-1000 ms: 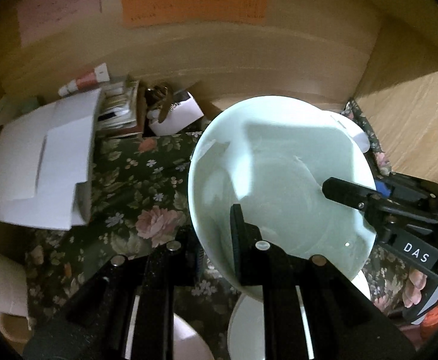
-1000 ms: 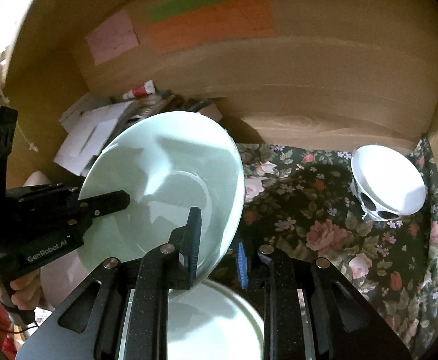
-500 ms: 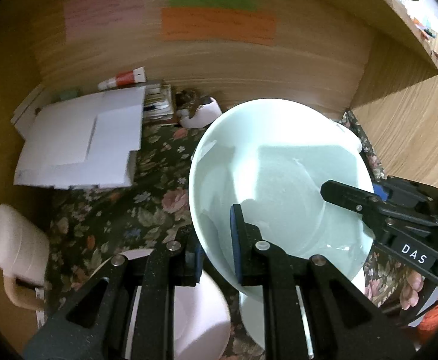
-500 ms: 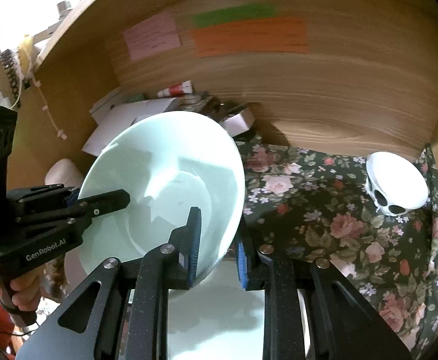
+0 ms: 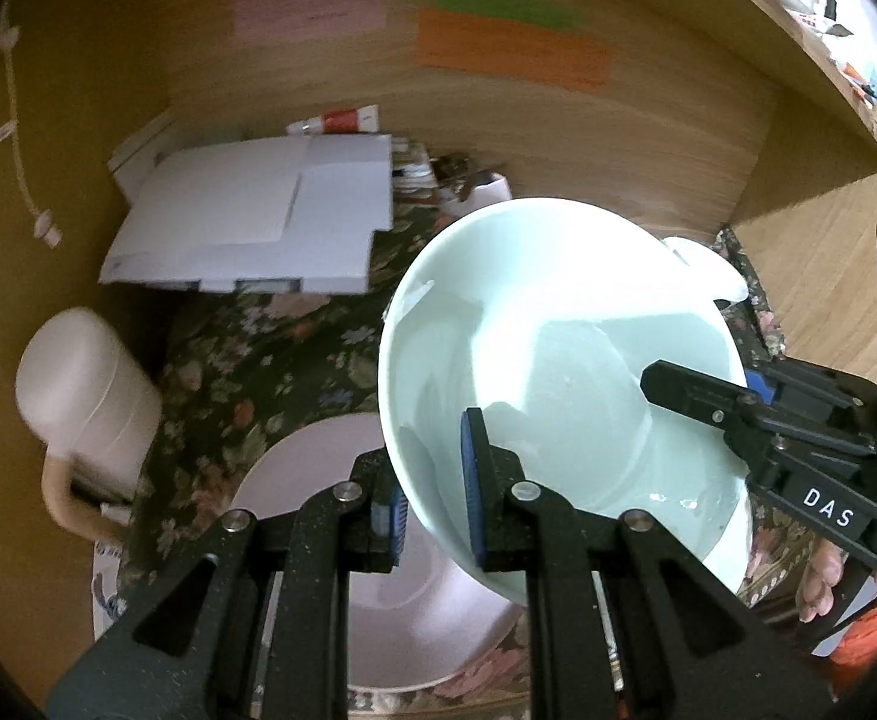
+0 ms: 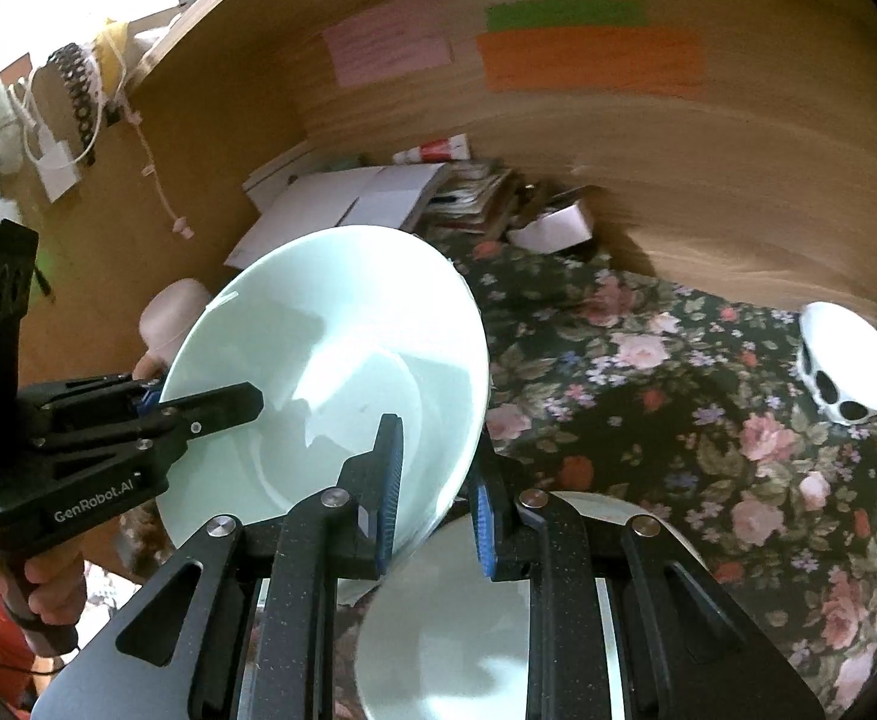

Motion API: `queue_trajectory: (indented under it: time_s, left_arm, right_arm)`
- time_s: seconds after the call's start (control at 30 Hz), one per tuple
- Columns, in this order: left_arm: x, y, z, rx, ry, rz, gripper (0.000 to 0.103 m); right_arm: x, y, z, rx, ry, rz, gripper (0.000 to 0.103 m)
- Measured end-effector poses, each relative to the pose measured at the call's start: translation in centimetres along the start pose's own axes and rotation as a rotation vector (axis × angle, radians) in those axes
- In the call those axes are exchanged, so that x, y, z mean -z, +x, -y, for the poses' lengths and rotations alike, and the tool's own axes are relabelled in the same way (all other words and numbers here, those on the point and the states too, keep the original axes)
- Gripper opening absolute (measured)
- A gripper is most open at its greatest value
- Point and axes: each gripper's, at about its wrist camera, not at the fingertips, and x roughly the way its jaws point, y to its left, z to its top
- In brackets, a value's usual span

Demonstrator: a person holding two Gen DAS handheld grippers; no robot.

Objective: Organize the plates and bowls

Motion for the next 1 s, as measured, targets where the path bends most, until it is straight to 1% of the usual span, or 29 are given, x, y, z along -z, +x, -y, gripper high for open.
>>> queue_trajectory:
  time_s: [0.37,0.53,0.7,1.0]
  left_arm:
    - [2.5,-0.5,-2.9,-0.046,-0.064,-0.027,0.015]
    - [3.8,-0.2,-4.3,-0.053,-0.093,-0.051,0.015]
    - [5.3,0.7,-5.7,-0.063,-0.131,-0.085,0.015]
    - [6.5,1.3,-7.1,-0.067,-0.163,-0.103,0.015]
  right_arm:
    - [1.2,2.8,-2.3,-0.073,-0.008,-0.055,0.019]
    - [1.7,4.3,-3.4,-0.103,-0.02,-0.091,0.019]
    - [2.3,6.0,-4.5,-0.112,-0.038,-0.129,0.019]
    - [2.4,7.5,-5.0,-0.12,-0.049,-0.18,0.019]
